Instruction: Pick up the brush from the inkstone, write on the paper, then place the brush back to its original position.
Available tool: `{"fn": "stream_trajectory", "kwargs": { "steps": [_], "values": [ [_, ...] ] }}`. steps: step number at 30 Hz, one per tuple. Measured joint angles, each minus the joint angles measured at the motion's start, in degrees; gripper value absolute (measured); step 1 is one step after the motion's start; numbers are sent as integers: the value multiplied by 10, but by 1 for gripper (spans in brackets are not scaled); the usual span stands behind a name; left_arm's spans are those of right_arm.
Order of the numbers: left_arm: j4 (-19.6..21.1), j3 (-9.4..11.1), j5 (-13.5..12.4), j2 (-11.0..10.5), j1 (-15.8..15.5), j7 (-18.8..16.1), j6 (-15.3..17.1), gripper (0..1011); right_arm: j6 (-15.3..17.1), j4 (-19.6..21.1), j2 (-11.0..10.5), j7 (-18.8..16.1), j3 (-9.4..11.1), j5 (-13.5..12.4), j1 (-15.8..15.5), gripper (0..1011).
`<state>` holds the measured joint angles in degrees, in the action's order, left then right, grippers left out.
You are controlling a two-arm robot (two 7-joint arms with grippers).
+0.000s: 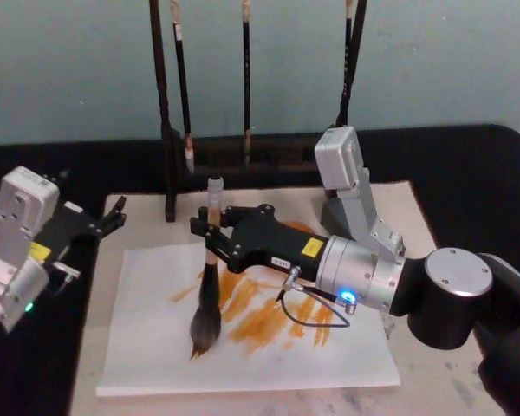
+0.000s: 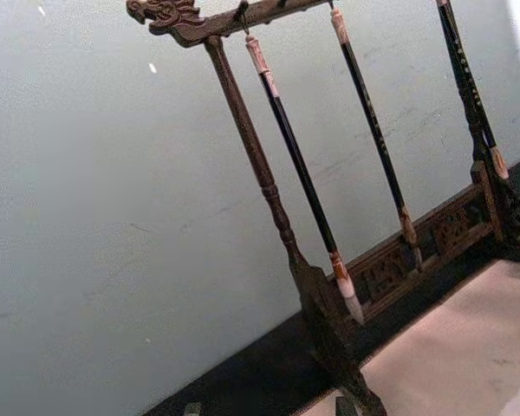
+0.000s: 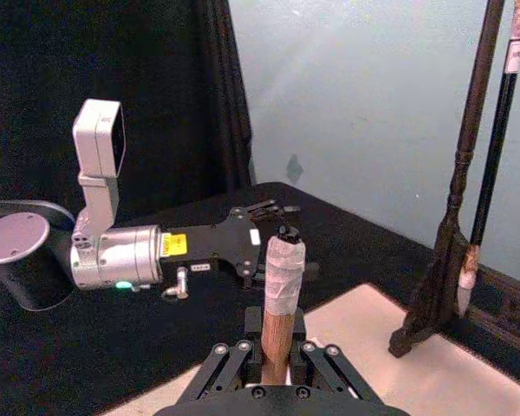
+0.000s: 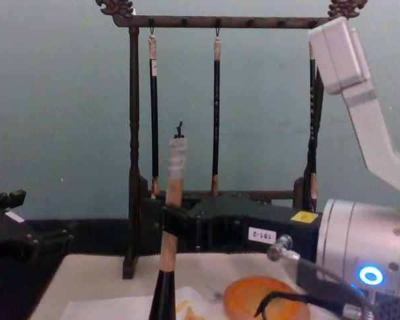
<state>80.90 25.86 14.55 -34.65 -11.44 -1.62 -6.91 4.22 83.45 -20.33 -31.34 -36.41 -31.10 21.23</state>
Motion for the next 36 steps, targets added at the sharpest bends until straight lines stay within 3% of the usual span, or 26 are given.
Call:
{"fn": "stream_trajectory", "kwargs": {
  "steps": [36],
  "values": [
    [0,0,0,0,0,0,0,1001,-2,10,4,1,10,18,-2,163]
  ]
}}
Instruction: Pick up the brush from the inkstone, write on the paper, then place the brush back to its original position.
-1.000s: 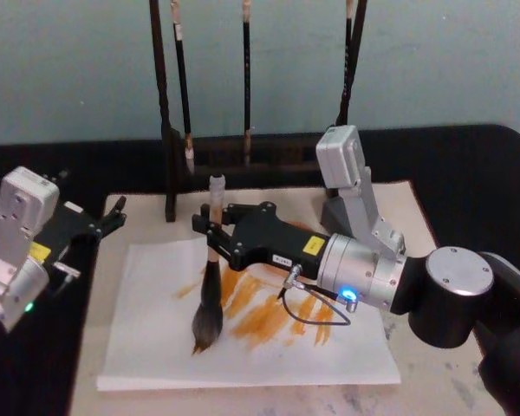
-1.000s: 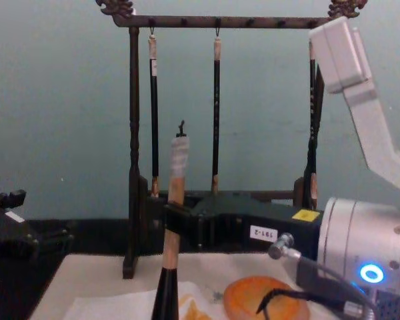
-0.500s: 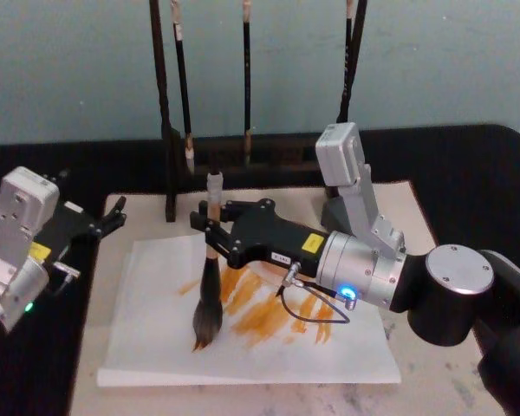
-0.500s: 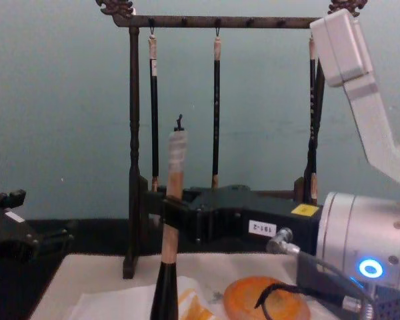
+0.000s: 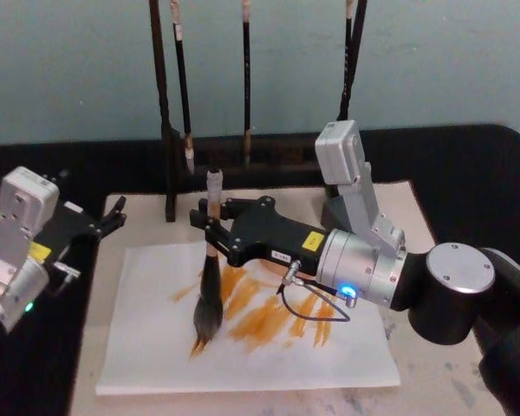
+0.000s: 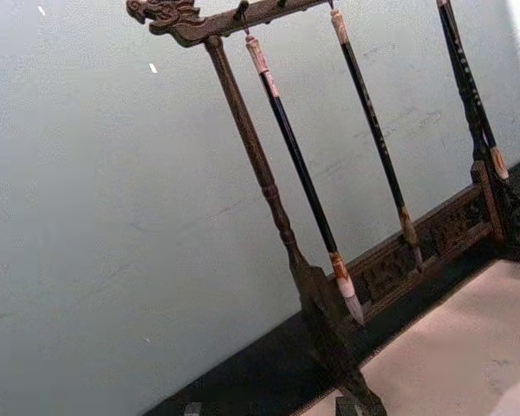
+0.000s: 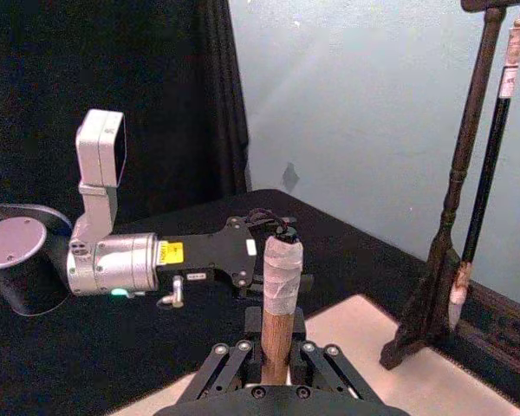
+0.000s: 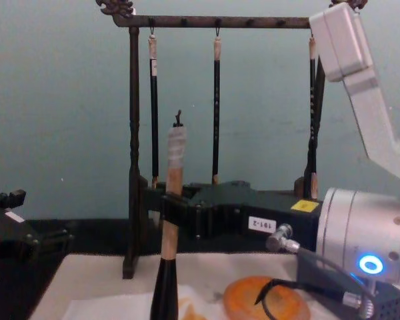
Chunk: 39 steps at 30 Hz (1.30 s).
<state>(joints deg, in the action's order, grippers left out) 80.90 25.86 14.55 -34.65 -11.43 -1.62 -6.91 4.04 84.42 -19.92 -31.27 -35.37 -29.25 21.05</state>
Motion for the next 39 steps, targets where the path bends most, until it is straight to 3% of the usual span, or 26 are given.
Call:
{"fn": "stream_trajectory", "kwargs": {
  "steps": [39],
  "values": [
    [0,0,0,0,0,0,0,1001,-6,-8,-2,10,21,9,0,163]
  ]
}}
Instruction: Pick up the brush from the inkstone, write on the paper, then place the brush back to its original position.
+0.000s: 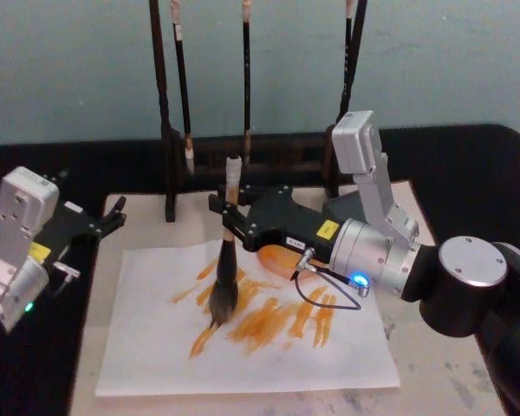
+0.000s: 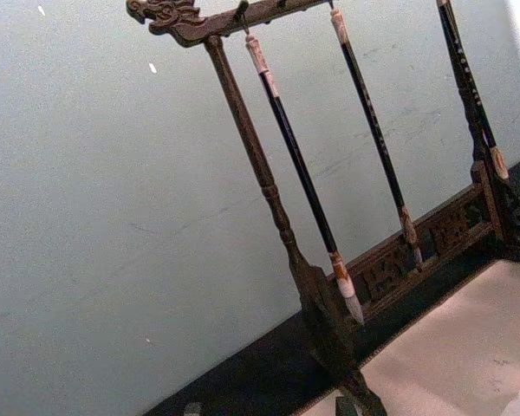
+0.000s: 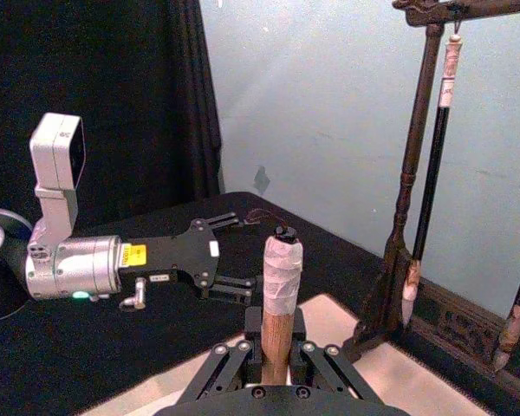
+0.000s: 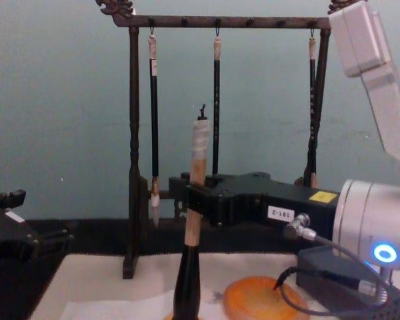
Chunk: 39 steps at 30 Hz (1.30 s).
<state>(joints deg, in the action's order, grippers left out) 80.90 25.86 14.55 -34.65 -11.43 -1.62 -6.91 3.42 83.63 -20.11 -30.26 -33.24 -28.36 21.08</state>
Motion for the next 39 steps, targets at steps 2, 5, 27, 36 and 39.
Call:
{"fn": "stream_trajectory", "kwargs": {
  "steps": [2,5,27,36,39],
  "values": [
    [0,0,0,0,0,0,0,1001,0,0,0,1,1,1,0,163],
    [0,0,0,0,0,0,0,1001,0,2,-1,2,2,2,-1,163],
    [0,0,0,0,0,0,0,1001,-14,30,3,41,52,-20,-16,163],
    [0,0,0,0,0,0,0,1001,-19,25,9,59,93,-55,-29,163],
    [0,0,0,0,0,0,0,1001,-18,16,13,66,107,-74,-32,163]
  ]
}}
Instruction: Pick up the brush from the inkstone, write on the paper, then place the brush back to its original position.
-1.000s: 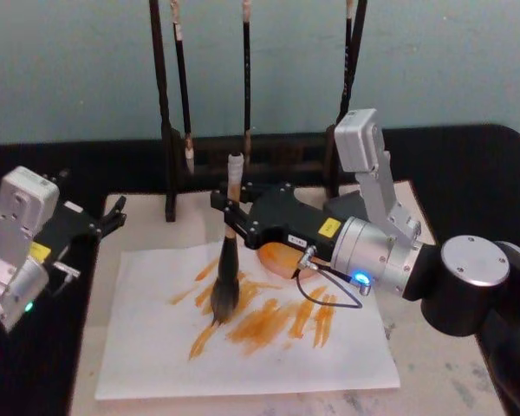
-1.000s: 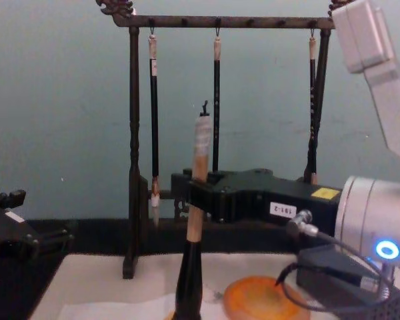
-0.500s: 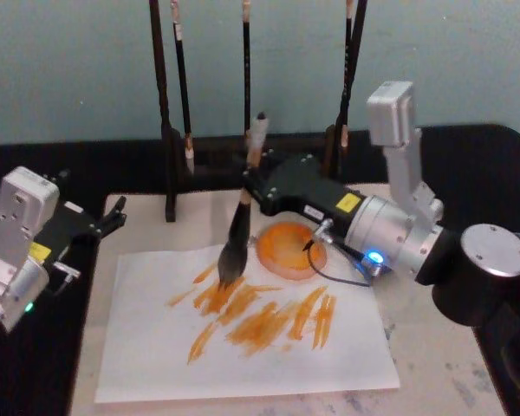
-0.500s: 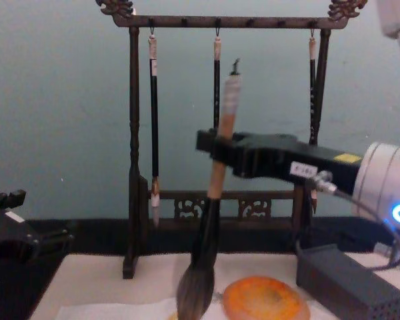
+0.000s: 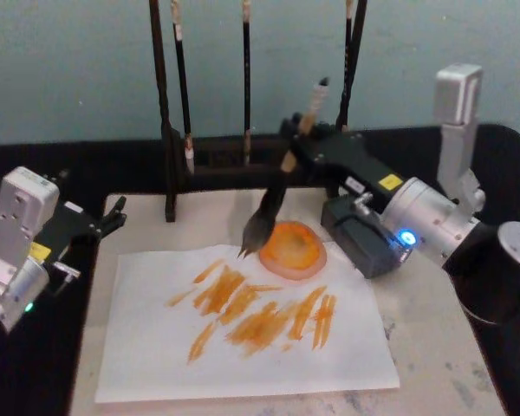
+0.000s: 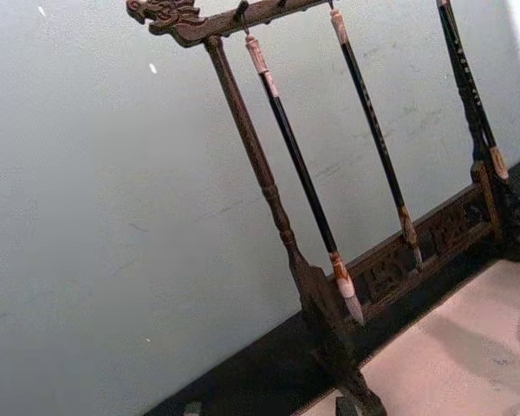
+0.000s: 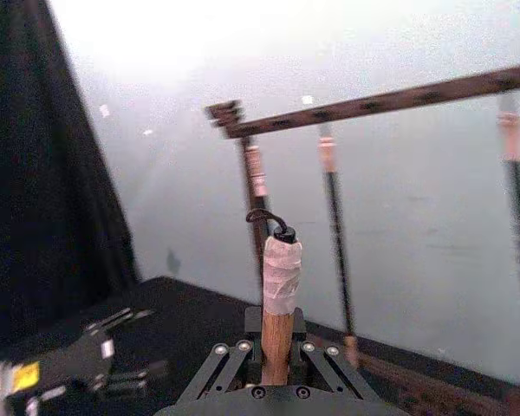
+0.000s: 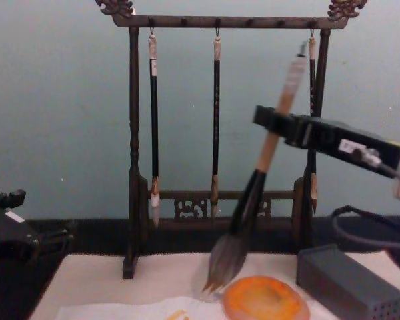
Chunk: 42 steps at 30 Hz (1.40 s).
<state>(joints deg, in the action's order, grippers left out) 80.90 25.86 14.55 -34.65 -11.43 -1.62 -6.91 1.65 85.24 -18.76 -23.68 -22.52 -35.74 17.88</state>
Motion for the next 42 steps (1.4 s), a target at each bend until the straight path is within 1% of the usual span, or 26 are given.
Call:
{"fn": "stream_trajectory", "kwargs": {
  "steps": [3,4,5,6,8,9,11,12,18,19,24,25,32,42],
  "values": [
    [0,0,0,0,0,0,0,1001,5,-9,4,6,12,-18,-2,163],
    [0,0,0,0,0,0,0,1001,10,-15,9,12,21,-31,-2,163],
    [0,0,0,0,0,0,0,1001,13,-18,10,15,25,-38,-3,163],
    [0,0,0,0,0,0,0,1001,20,-25,15,22,33,-53,-3,163],
    [0,0,0,0,0,0,0,1001,27,-32,19,29,40,-67,-3,163],
    [0,0,0,0,0,0,0,1001,33,-39,23,36,47,-81,-2,163],
    [0,0,0,0,0,0,0,1001,41,-47,26,42,52,-95,-1,163],
    [0,0,0,0,0,0,0,1000,47,-54,28,48,58,-107,0,163],
    [0,0,0,0,0,0,0,1001,62,-75,33,62,72,-140,4,163],
    [0,0,0,0,0,0,0,1001,66,-81,34,65,75,-150,4,163],
    [0,0,0,0,0,0,0,1001,80,-99,39,72,86,-182,7,163],
    [0,0,0,0,0,0,0,1001,85,-105,41,75,89,-193,8,163],
    [0,0,0,0,0,0,0,1001,101,-126,46,85,95,-225,15,163],
    [0,0,0,0,0,0,0,1001,111,-158,49,97,91,-251,29,163]
  ]
}}
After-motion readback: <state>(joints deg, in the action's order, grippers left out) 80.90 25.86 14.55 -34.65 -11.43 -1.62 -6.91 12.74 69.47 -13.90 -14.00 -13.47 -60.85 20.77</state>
